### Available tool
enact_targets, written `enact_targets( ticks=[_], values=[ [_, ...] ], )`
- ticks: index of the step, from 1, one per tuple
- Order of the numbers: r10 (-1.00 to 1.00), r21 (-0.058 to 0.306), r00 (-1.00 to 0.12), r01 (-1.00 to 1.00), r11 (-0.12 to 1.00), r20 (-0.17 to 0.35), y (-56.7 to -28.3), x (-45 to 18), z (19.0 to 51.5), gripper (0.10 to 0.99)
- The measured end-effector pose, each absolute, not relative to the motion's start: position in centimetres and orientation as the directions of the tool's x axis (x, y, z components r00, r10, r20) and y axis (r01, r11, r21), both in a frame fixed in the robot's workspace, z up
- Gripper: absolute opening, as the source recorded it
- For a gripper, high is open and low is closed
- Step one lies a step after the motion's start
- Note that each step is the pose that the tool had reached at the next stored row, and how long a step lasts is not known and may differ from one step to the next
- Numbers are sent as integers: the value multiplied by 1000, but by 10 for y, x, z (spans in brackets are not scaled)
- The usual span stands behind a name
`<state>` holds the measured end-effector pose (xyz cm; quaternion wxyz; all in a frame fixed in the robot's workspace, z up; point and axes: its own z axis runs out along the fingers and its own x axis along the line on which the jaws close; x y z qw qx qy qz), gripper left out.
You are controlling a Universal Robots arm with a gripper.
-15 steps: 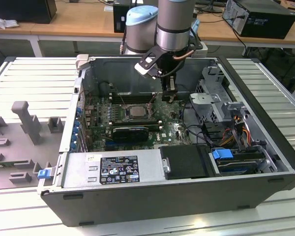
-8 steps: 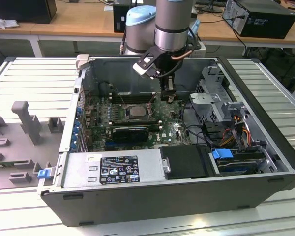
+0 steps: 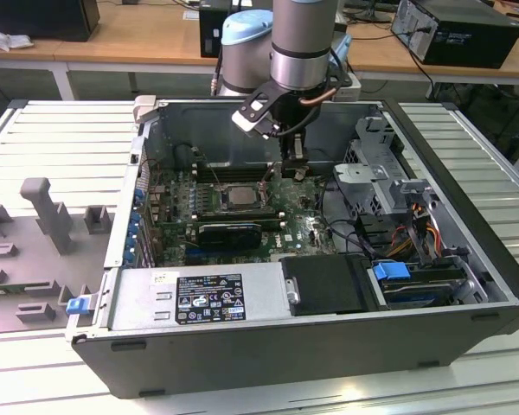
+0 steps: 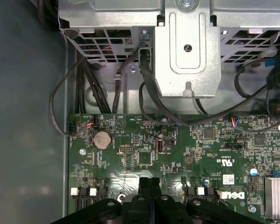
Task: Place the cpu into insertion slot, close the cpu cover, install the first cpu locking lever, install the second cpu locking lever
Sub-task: 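Close the cpu cover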
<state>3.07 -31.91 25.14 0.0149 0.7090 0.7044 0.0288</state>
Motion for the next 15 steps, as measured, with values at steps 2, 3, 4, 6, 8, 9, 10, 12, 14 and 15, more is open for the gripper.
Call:
enact_targets(
  ticks=[2, 3, 4, 6, 8, 9, 10, 12, 14, 15],
  values=[
    [1000, 62, 6, 998, -7, 20, -319, 30, 251, 106],
    [1000, 62, 6, 998, -7, 20, -319, 30, 251, 106],
    [1000, 62, 6, 998, -7, 20, -319, 30, 251, 106],
    [1000, 62, 6, 998, -7, 20, -319, 30, 251, 106],
    [1000, 62, 6, 998, -7, 20, -319, 29, 251, 106],
    [1000, 62, 6, 998, -7, 20, -319, 29, 251, 106],
    [1000, 62, 6, 998, -7, 20, -319, 29, 251, 106],
    [1000, 62, 6, 998, -7, 20, -319, 28, 251, 106],
    [1000, 62, 6, 998, -7, 20, -319, 28, 251, 106],
    [1000, 62, 6, 998, -7, 20, -319, 28, 251, 106]
  ],
)
